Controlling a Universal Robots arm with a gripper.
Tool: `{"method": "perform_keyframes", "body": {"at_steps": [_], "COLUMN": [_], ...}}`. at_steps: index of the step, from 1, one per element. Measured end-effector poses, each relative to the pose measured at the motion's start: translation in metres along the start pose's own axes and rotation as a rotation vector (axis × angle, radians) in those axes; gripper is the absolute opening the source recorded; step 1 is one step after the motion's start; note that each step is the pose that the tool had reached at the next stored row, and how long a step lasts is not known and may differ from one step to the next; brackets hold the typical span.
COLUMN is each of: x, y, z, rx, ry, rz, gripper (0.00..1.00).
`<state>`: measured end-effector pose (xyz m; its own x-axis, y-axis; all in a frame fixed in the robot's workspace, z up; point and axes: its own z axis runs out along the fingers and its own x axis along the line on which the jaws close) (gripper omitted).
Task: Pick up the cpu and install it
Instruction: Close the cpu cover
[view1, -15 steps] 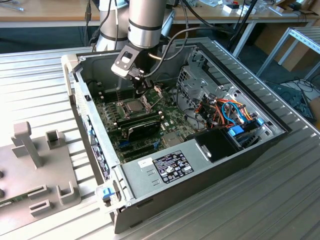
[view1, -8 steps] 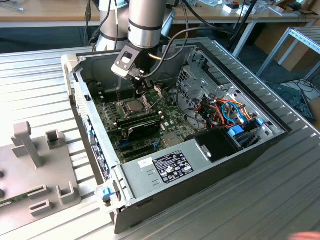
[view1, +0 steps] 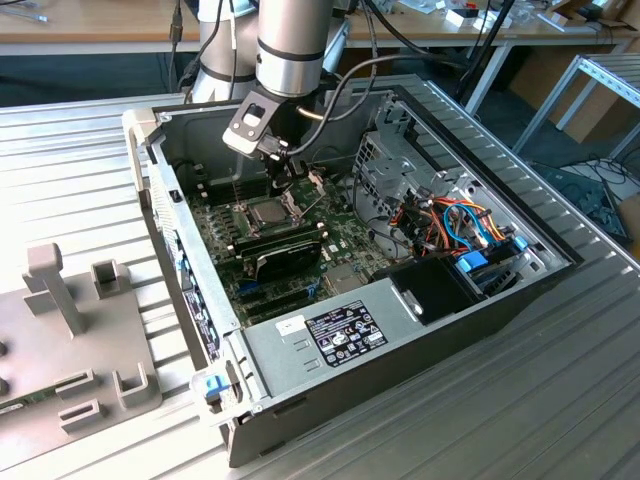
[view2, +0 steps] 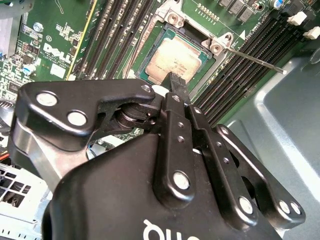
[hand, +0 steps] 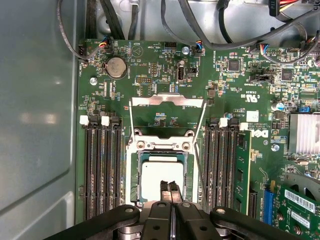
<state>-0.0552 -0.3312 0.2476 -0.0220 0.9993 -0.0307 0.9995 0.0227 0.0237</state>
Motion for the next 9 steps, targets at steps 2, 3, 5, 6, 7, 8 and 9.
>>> {"method": "perform_keyframes", "body": {"at_steps": [2,3,5,6,7,8,9], "x": [-0.0001,-0.0001,-0.0002,-0.0002,-0.0002,-0.0002,-0.0002], "y": [0.0,0.0,0.0001,0.0001,0.0002,0.0002,0.0002], "z": [-0.0004,-0.0015,-0.0054,-0.0062,-0.0064,-0.0063,-0.0064], "rx": [0.0002,0.0001,0.0,0.0,-0.0001,-0.0002,-0.0001], "ry": [-0.0002,-0.0001,0.0,0.0,0.0001,0.0003,0.0001], "rz": [0.0,0.0,0.0,0.0,0.0,0.0,0.0], "gripper": [0.11,0.11,0.11,0.11,0.11,0.11,0.11]}}
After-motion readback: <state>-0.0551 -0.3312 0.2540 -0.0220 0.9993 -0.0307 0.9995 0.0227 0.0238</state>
